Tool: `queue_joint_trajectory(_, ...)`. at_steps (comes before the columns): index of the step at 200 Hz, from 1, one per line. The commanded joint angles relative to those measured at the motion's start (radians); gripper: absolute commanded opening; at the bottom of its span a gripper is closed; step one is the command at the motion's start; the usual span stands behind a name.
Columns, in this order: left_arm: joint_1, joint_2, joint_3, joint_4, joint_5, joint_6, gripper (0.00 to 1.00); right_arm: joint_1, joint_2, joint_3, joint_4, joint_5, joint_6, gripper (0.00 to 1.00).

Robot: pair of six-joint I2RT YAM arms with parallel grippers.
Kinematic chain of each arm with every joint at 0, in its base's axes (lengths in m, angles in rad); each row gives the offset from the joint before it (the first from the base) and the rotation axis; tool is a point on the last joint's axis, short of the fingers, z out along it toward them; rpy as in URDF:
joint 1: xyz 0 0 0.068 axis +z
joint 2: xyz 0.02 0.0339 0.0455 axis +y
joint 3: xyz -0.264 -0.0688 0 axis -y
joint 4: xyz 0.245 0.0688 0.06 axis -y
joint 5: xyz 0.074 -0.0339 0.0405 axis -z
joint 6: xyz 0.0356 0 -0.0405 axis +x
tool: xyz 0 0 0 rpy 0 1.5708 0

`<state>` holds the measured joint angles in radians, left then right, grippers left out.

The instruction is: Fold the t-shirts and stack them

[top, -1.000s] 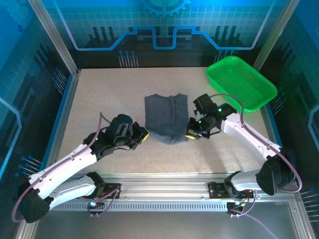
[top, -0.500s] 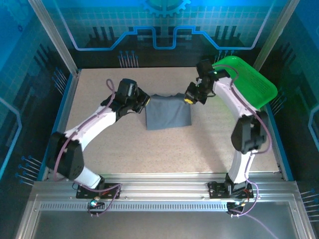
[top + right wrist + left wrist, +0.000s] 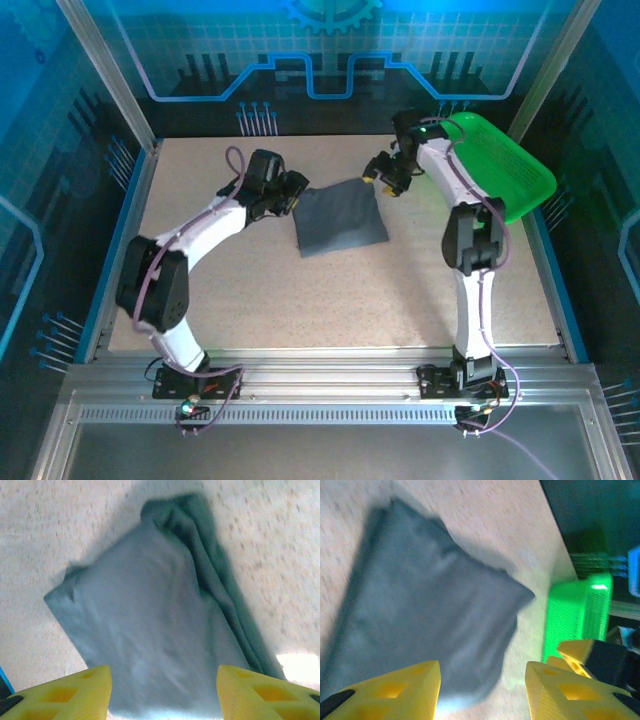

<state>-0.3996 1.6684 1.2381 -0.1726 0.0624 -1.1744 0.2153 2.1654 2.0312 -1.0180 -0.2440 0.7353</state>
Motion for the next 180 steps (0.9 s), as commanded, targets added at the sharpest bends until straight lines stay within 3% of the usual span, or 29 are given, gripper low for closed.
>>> queue_joint_trajectory(1,-0.138,-0.092,-0.140,0.035,-0.043,-0.167,0.50,0.005,-0.263,-0.288,0.135,-0.033,-0.022,0.58)
queue_joint_trajectory(30,-0.306,-0.079,-0.270,0.201,-0.142,-0.461,0.59,0.009,-0.559,-0.681,0.316,-0.065,0.005,0.59)
queue_joint_trajectory(57,-0.369,0.064,-0.204,0.357,-0.192,-0.566,0.66,-0.013,-0.745,-0.875,0.346,-0.088,0.002,0.60)
queue_joint_trajectory(111,-0.419,0.328,-0.018,0.365,-0.304,-0.792,0.66,-0.073,-0.930,-0.948,0.251,-0.109,-0.019,0.60)
queue_joint_trajectory(134,-0.422,0.414,0.071,0.340,-0.304,-0.821,0.66,-0.090,-0.970,-0.968,0.226,-0.115,-0.024,0.61)
queue_joint_trajectory(180,-0.406,0.498,0.130,0.235,-0.336,-0.909,0.55,-0.117,-1.016,-0.990,0.200,-0.133,-0.021,0.60)
